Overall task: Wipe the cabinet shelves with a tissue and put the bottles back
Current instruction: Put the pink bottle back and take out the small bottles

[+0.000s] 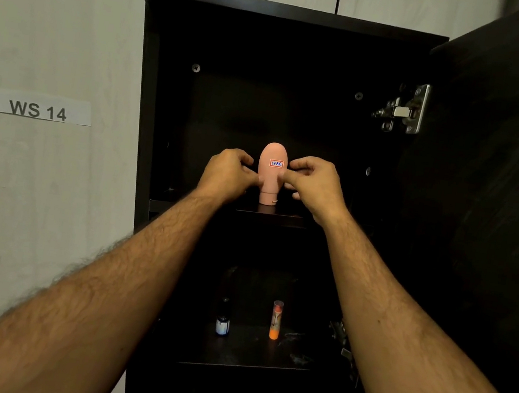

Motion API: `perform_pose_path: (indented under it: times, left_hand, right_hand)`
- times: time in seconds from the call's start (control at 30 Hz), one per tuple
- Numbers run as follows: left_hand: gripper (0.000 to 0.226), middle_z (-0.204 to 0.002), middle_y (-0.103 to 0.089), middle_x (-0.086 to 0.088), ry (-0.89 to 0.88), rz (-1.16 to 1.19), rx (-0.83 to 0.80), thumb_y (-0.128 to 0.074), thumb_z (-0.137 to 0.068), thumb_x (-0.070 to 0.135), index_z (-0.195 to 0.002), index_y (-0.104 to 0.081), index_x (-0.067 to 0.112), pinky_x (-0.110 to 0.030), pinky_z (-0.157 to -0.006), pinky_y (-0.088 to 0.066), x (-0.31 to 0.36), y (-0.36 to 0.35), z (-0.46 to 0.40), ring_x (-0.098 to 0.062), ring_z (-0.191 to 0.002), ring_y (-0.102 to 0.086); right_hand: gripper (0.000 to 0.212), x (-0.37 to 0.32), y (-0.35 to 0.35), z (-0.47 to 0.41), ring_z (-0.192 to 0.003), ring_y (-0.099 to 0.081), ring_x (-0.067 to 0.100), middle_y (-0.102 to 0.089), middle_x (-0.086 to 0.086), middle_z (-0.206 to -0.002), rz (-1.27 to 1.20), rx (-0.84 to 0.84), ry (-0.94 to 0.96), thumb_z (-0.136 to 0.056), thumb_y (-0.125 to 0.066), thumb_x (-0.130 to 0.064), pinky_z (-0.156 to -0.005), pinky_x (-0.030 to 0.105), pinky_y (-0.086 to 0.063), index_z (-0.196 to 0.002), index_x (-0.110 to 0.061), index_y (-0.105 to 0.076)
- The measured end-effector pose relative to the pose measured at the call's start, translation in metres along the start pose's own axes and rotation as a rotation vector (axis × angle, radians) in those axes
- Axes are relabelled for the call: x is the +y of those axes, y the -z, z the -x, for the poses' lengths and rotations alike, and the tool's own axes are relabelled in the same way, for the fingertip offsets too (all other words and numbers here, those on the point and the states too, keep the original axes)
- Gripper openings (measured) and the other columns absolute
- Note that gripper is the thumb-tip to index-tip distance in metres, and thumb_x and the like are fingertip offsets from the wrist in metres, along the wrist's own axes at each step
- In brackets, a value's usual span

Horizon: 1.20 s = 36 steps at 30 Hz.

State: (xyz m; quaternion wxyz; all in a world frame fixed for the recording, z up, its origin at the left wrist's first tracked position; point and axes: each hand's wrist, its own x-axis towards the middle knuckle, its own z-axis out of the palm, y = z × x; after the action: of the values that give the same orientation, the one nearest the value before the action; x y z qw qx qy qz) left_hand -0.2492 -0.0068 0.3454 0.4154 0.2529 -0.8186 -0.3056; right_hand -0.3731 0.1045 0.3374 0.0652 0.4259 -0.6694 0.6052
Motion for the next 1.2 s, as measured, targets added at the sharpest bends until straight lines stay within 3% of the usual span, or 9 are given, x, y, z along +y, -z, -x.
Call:
perform_pose_path:
  times: [0.17,0.3,0.37,0.53,0.67,0.9,1.03,1.13,1.2]
  left_hand:
    - [0.042,-0.078,-0.056,0.021,-0.135,-0.075,0.216,-0.075,-0.083,0.03,-0.122,-0.062,0.022,-0.02,-0.076,-0.053,-0.006,0.005,0.007,0.006,-0.078,-0.059]
    - [0.035,-0.08,-0.056,0.028,-0.267,-0.005,0.308,-0.073,-0.084,0.031,-0.118,-0.064,0.027,0.001,-0.061,-0.042,-0.001,0.01,0.035,0.02,-0.078,-0.056]
    - [0.032,-0.082,-0.057,0.029,-0.332,0.063,0.297,-0.073,-0.085,0.028,-0.115,-0.064,0.031,0.007,-0.064,-0.037,0.003,0.012,0.056,0.028,-0.083,-0.052]
    - [0.021,-0.093,-0.068,0.023,-0.406,0.255,0.202,-0.07,-0.088,0.027,-0.106,-0.066,0.036,-0.013,-0.075,-0.054,0.0,0.006,0.123,0.008,-0.091,-0.064]
    - [0.015,-0.093,-0.072,0.016,-0.264,0.351,0.093,-0.07,-0.088,0.027,-0.103,-0.071,0.032,-0.021,-0.076,-0.057,-0.038,-0.015,0.162,0.0,-0.088,-0.069]
    - [0.016,-0.086,-0.071,0.017,0.008,0.259,0.051,-0.071,-0.087,0.023,-0.103,-0.07,0.028,-0.019,-0.079,-0.056,-0.126,-0.039,0.184,0.009,-0.084,-0.066]
    - [0.024,-0.09,-0.067,0.021,0.072,0.129,0.074,-0.072,-0.086,0.025,-0.11,-0.068,0.026,-0.002,-0.069,-0.046,-0.158,-0.049,0.186,0.014,-0.086,-0.062]
    - [0.035,-0.105,-0.066,0.015,0.099,0.003,0.056,-0.073,-0.086,0.024,-0.119,-0.065,0.023,-0.004,-0.071,-0.04,-0.173,-0.058,0.185,0.005,-0.089,-0.062]
    - [0.04,-0.109,-0.066,0.011,0.115,-0.051,0.034,-0.073,-0.085,0.025,-0.123,-0.062,0.022,-0.006,-0.075,-0.039,-0.18,-0.065,0.184,0.001,-0.092,-0.06]
  right_hand:
    - [0.007,-0.005,0.007,0.015,-0.083,-0.068,0.01,-0.068,-0.005,-0.087,-0.043,0.239,0.16,-0.086,-0.071,-0.026,-0.075,0.039,-0.06,-0.091,-0.025,-0.067]
    - [0.002,-0.019,0.016,0.041,-0.085,-0.068,0.011,-0.069,-0.004,-0.088,-0.09,0.269,0.259,-0.088,-0.068,-0.024,-0.075,0.04,-0.06,-0.09,-0.025,-0.066]
    - [0.003,-0.024,0.02,0.058,-0.085,-0.069,0.011,-0.069,-0.004,-0.089,-0.14,0.262,0.283,-0.089,-0.068,-0.024,-0.074,0.038,-0.059,-0.089,-0.027,-0.066]
    - [0.006,-0.018,0.024,0.111,-0.079,-0.071,0.011,-0.071,-0.005,-0.086,-0.29,0.186,0.323,-0.088,-0.067,-0.025,-0.059,0.022,-0.054,-0.09,-0.031,-0.068]
    - [0.005,0.018,0.011,0.15,-0.076,-0.072,0.014,-0.072,-0.004,-0.083,-0.324,0.067,0.213,-0.085,-0.069,-0.028,-0.054,0.021,-0.051,-0.086,-0.033,-0.071]
    - [0.009,0.099,-0.01,0.186,-0.067,-0.07,0.014,-0.071,-0.002,-0.076,-0.115,-0.029,-0.122,-0.086,-0.073,-0.019,-0.053,0.018,-0.052,-0.084,-0.027,-0.07]
    - [0.017,0.125,-0.016,0.192,-0.065,-0.067,0.005,-0.069,-0.008,-0.068,-0.03,0.016,-0.224,-0.084,-0.073,-0.011,-0.055,0.018,-0.051,-0.079,-0.026,-0.067]
    - [0.02,0.14,-0.021,0.191,-0.068,-0.064,0.008,-0.064,-0.006,-0.071,0.127,0.074,-0.29,-0.082,-0.073,-0.009,-0.059,0.026,-0.053,-0.078,-0.027,-0.063]
    - [0.022,0.149,-0.025,0.19,-0.069,-0.062,0.008,-0.062,-0.007,-0.075,0.204,0.093,-0.305,-0.082,-0.072,-0.008,-0.058,0.021,-0.048,-0.08,-0.026,-0.059]
